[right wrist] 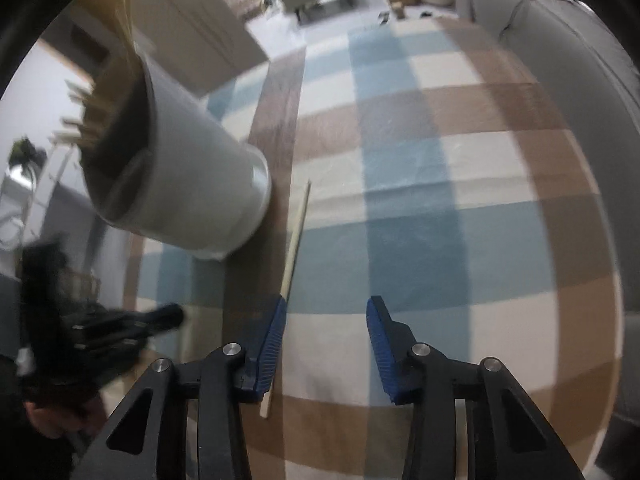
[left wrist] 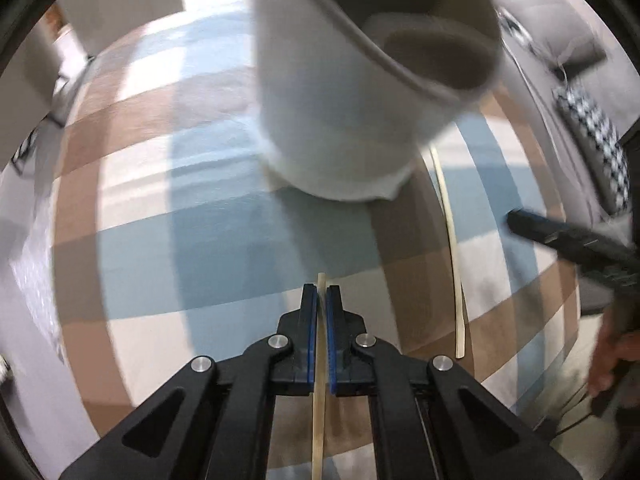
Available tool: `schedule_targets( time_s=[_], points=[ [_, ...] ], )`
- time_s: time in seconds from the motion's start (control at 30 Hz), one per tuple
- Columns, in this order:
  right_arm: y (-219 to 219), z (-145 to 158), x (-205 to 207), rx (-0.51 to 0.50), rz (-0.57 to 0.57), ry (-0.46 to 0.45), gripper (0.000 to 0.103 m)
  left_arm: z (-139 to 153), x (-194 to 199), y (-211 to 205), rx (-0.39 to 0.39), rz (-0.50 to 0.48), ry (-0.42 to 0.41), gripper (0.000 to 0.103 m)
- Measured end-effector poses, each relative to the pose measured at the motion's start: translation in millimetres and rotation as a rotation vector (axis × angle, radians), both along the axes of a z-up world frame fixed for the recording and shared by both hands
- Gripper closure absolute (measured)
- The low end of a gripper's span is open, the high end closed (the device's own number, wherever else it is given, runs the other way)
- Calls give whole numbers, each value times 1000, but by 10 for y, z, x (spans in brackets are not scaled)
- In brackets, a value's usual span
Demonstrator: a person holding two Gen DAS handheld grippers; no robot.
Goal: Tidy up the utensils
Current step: 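Grasp the last loose chopsticks with both tools from the tablecloth, then carry both held chopsticks upright over the white holder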
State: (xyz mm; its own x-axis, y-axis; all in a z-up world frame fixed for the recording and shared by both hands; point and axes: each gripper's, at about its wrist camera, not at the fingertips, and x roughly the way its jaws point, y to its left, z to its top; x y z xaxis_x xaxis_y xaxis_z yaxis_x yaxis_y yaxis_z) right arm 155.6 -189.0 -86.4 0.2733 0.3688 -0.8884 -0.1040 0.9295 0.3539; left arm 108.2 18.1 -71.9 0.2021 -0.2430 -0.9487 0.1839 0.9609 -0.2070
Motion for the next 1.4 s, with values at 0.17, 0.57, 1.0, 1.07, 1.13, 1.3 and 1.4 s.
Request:
schedule_targets(
  time_s=[0.17,0.57,1.0,1.07,1.13,1.3,1.4],
  points=[
    [399,-112,155,-120,76,-6,66,298,6,344,-76,79,-78,103],
    [754,-194,-199,-313,129,-28,99,339,-3,770,-146,150,-93,103],
    [585,-169,-712,-316,219,26,73,472,32,524,-196,130,-134,103],
    [645,-179,-598,-329,208,20,72,482,32,523,-198,128,-138,103],
    [674,-175,-497,-321,187,11,71,492,24,523,-192,130,-143,103],
    [772,-174,-290,-358,151,-39,99,495,34,506,-185,132,-144,103],
    [717,-178,-206,-310,120,-47,100,499,40,475,-180,129,-144,103]
  ],
)
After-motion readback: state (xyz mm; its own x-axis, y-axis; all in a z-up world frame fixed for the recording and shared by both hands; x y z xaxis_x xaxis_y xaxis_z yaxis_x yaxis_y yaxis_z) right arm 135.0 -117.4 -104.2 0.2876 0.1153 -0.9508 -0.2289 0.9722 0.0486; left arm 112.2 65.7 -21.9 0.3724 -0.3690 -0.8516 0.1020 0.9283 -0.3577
